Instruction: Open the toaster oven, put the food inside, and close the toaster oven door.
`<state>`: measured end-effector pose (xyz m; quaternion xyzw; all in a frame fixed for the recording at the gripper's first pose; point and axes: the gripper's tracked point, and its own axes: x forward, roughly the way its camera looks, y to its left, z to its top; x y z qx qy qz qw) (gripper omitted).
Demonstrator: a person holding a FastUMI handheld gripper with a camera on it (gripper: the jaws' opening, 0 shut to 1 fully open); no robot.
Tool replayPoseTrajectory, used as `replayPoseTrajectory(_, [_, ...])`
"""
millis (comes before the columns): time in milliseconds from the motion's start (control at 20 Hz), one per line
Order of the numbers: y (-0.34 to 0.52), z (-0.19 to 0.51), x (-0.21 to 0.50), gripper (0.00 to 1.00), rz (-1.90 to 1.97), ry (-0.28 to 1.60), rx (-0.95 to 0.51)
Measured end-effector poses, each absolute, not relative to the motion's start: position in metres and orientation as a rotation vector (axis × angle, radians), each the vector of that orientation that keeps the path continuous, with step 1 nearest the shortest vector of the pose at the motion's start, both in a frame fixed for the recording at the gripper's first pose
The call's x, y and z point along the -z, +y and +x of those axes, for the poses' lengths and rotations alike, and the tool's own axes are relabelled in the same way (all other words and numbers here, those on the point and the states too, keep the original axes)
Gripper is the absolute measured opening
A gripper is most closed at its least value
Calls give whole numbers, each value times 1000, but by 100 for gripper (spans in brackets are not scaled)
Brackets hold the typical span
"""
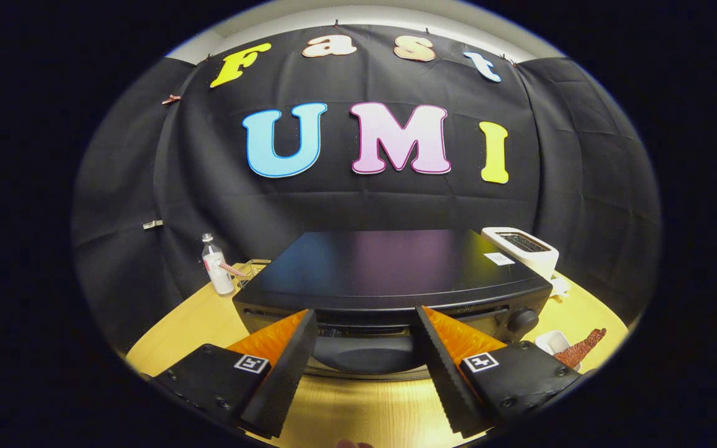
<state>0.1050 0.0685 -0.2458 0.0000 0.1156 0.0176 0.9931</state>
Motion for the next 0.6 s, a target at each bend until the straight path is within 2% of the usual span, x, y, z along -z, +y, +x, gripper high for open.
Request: replayPoseTrajectory(600, [66,25,288,97,-32,284,-35])
